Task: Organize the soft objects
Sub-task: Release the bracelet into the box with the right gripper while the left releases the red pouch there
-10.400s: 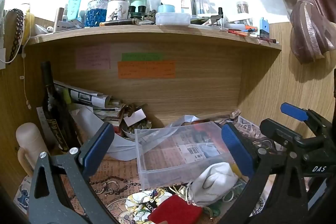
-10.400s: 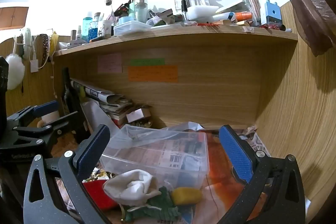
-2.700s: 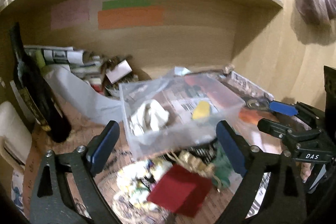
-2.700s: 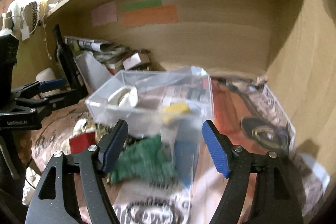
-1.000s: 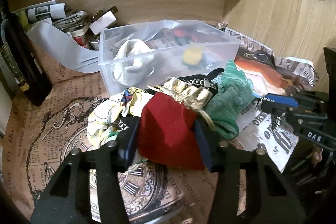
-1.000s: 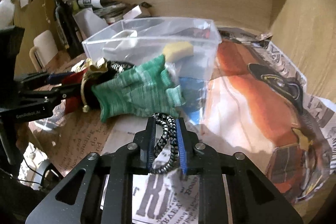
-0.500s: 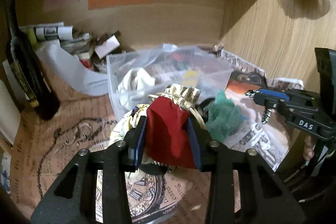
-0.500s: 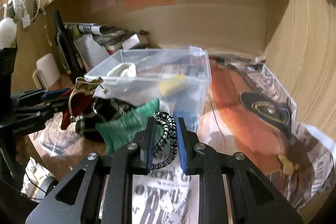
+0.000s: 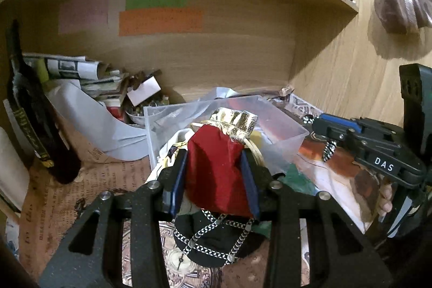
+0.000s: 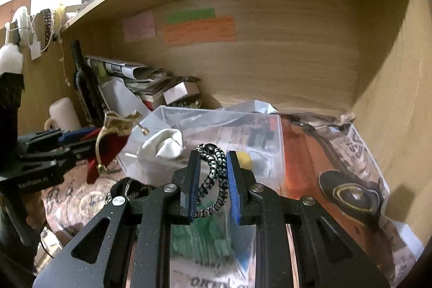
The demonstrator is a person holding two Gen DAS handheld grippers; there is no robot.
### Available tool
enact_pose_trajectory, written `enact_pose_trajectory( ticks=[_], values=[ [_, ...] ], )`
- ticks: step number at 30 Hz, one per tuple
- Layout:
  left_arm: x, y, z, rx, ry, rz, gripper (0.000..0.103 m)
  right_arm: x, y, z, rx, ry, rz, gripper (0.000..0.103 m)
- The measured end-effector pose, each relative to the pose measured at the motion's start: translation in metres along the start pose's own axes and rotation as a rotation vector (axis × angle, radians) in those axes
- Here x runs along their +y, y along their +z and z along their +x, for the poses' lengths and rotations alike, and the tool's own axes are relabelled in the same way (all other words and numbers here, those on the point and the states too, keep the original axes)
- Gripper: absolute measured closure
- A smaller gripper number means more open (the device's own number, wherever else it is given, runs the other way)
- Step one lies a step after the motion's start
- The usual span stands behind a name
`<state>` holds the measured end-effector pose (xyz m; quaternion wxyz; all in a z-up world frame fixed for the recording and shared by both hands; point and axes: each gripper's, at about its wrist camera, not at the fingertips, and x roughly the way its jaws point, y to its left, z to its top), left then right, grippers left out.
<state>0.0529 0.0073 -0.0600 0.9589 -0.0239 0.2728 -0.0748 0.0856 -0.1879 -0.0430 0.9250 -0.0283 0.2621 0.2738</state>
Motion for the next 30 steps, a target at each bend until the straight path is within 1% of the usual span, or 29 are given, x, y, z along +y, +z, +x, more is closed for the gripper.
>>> enact_pose_trajectory(
  ticks=[4,7,11,16,20,23,30],
  values=[
    [0.004,-0.003,0.013,0.044,-0.006,-0.008,0.065,0.002,0.006,0.013,0.009,0.009,-0.012,0.085],
    [0.008,-0.007,0.022,0.08,-0.017,-0.019,0.059,0.005,0.008,0.022,0.021,0.017,-0.018,0.085],
    [0.013,-0.01,0.029,0.101,-0.016,-0.032,0.051,0.005,0.008,0.03,0.037,0.025,-0.024,0.085],
    [0.012,-0.007,0.029,0.087,-0.019,-0.025,0.051,0.003,0.006,0.037,0.05,0.024,-0.019,0.085],
    [0.007,-0.001,0.026,0.068,-0.026,-0.004,0.055,0.0,0.008,0.039,0.049,0.024,-0.014,0.085],
    [0.004,0.005,0.028,0.055,-0.023,0.007,0.056,-0.001,0.01,0.039,0.042,0.021,-0.015,0.085],
    [-0.004,0.025,0.046,0.046,-0.017,0.037,0.056,-0.007,0.016,0.042,0.034,0.024,-0.012,0.085]
  ],
)
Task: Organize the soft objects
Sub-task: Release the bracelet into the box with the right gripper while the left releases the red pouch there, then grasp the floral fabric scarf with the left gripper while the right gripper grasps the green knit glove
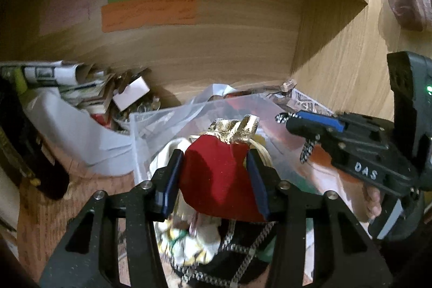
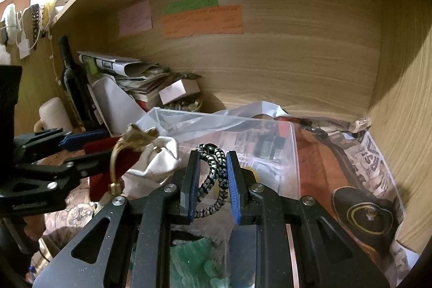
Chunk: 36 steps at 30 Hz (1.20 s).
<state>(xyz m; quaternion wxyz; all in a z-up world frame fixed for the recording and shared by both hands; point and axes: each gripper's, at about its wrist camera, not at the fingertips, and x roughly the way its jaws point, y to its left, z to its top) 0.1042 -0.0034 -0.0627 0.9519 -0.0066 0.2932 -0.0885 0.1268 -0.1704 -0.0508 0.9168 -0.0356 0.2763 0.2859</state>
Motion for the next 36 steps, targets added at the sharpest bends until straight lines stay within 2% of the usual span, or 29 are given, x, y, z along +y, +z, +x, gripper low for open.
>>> enact_pose_trajectory(
  ticks=[6,14,16,17,19,23,28,31,33,36],
  values=[
    [0.001,0.02,0.029,0.027,0.003,-0.009,0.056,-0.003,0.007,0.014,0.018,-0.006,-0.019,0.085],
    [0.007,0.028,0.066,0.118,0.042,-0.015,0.055,-0.014,0.007,0.05,0.106,-0.02,-0.007,0.083],
    [0.01,0.028,0.073,0.145,0.038,-0.024,0.052,-0.017,0.006,0.057,0.126,-0.02,0.0,0.083],
    [0.011,0.027,0.076,0.157,0.036,-0.03,0.047,-0.018,0.005,0.059,0.132,-0.023,0.003,0.083],
    [0.013,0.027,0.079,0.166,0.034,-0.039,0.04,-0.021,0.003,0.064,0.154,-0.027,0.007,0.078],
    [0.014,0.024,0.077,0.166,0.037,-0.037,0.033,-0.02,0.002,0.06,0.152,-0.05,-0.01,0.055],
    [0.016,0.025,0.06,0.134,0.035,-0.052,0.033,-0.019,0.006,0.047,0.126,-0.055,-0.024,0.05],
    [0.014,0.027,0.041,0.086,0.044,-0.044,0.03,-0.017,0.01,0.034,0.09,-0.059,-0.023,0.041],
    [0.013,0.028,0.027,0.048,0.049,-0.037,0.02,-0.015,0.013,0.025,0.063,-0.06,-0.023,0.037],
    [0.012,0.027,0.005,-0.006,0.066,-0.026,0.016,-0.012,0.016,0.007,0.021,-0.06,-0.023,0.033]
  ],
)
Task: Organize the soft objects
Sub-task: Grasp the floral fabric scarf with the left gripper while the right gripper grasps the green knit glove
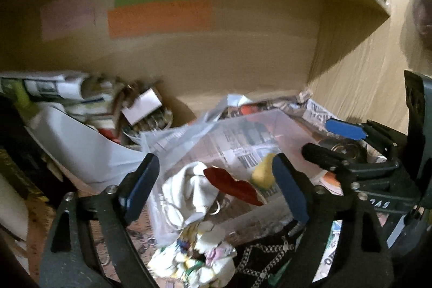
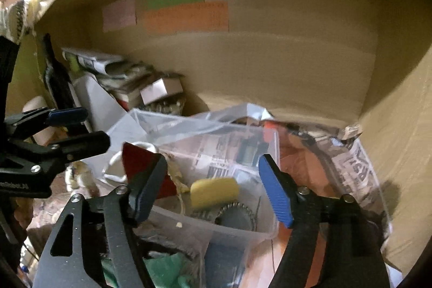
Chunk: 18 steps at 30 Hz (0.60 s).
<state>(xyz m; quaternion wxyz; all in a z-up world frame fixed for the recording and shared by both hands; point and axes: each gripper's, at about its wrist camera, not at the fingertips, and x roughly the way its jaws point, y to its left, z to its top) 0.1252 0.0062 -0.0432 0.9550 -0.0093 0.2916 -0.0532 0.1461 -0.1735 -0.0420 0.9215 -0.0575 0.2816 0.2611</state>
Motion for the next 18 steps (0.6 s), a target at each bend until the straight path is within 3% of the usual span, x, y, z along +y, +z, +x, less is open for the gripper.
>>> enact_pose_trajectory(
  ticks=[8,18],
  values=[
    [0.006,-0.016,-0.04,-0.056,0.024,0.004,0.007,0.012,-0.012,-0.038,-0.06,0.016,-0.013,0.025],
    [0.016,-0.064,-0.041,0.036,0.038,-0.021,0.007,0.026,-0.052,-0.042,0.017,0.036,0.011,0.024]
  ],
)
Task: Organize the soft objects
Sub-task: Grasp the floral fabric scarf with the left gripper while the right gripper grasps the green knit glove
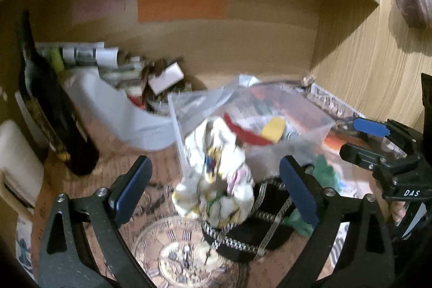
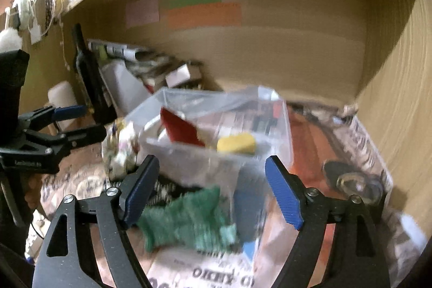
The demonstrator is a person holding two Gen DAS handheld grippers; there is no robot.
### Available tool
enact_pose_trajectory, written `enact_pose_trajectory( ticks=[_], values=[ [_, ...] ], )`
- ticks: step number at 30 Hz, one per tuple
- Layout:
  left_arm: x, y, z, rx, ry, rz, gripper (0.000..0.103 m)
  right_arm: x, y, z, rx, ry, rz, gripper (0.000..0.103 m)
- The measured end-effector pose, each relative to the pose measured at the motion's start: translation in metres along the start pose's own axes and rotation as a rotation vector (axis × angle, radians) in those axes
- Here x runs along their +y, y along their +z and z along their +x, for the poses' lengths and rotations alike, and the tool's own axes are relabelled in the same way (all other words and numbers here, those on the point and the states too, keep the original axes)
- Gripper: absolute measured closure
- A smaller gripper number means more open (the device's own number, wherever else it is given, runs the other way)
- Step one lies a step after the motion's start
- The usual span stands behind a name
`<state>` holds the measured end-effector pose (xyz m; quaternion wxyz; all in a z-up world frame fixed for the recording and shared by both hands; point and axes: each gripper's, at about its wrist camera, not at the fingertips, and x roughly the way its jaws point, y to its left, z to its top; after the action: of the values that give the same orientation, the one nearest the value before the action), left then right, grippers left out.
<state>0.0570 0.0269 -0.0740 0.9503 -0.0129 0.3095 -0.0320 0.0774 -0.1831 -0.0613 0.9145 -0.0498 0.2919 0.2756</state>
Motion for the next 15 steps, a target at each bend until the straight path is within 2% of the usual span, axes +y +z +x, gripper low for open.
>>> enact_pose_trajectory(
  ticks=[10,13,15],
  values=[
    [0.01,-0.027,0.043,0.124,-0.003,-0.05,0.007,0.003,-0.04,0.022,0.135,0.043,0.061,0.025],
    [0.015,-0.028,0.052,0.134,-0.009,-0.083,0.007,0.003,-0.044,0.026,0.148,0.045,0.065,0.034],
    [0.018,-0.029,0.057,0.138,-0.015,-0.107,0.007,0.002,-0.045,0.028,0.155,0.042,0.067,0.045]
  ],
)
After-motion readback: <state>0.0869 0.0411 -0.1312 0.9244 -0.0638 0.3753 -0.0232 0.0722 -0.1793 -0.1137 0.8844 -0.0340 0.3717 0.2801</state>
